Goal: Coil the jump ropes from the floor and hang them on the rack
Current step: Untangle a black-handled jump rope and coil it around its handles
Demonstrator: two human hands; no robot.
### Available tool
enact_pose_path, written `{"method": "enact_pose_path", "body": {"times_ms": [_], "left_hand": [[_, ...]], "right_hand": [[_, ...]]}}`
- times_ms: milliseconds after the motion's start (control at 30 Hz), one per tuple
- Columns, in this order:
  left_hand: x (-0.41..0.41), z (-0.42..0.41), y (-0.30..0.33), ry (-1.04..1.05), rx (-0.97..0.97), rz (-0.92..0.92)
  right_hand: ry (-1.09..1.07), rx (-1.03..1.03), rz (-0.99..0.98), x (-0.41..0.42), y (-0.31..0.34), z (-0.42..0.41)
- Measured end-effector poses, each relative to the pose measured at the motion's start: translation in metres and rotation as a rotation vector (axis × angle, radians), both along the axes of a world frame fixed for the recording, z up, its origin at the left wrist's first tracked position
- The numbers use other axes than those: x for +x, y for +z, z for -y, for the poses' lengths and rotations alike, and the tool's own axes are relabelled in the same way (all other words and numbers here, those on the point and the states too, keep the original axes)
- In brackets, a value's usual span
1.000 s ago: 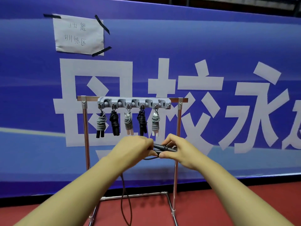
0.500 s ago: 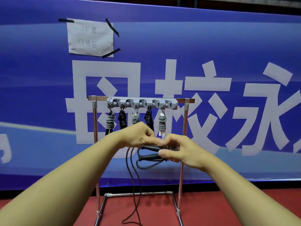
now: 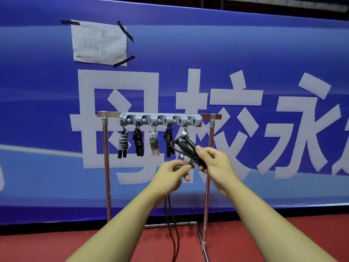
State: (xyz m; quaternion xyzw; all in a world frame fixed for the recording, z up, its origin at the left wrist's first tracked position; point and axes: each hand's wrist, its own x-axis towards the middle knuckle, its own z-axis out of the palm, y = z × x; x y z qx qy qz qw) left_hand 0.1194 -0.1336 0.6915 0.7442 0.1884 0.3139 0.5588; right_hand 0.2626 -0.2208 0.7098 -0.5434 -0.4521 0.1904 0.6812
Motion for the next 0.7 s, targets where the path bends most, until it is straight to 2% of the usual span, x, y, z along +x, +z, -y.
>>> {"method": "enact_pose_path", "body": {"times_ms": [67, 267, 400, 500, 633, 700], "left_hand": [[0.005, 0.002, -0.002, 0.05, 0.12, -0.069], [0.012, 0.005, 0.004, 0.092, 0.095, -0.223], [0.013, 0.009, 0.013, 0.109, -0.096, -0.209], [0.013, 0.008, 0.02, 0.048, -0.248, -0.17], [0.011, 0.013, 0.029, 0.004, -0.271, -0.193], [0.011, 0.013, 0.031, 0.048, -0.311, -0.16]], "right_hand": [[-0.044, -0.037, 0.022, 0.005, -0.003, -0.002], [-0.123, -0.204, 0.262, 0.017, -0.017, -0.003], [-0.191, -0.169, 0.413, 0.011, -0.018, -0.004], [-0.216, -0.086, 0.601, 0.009, -0.018, -0.005], [-0.202, -0.043, 0.888, 0.008, -0.019, -0.004], [-0.116, -0.068, 0.867, 0.003, -0.018, 0.0]]}}
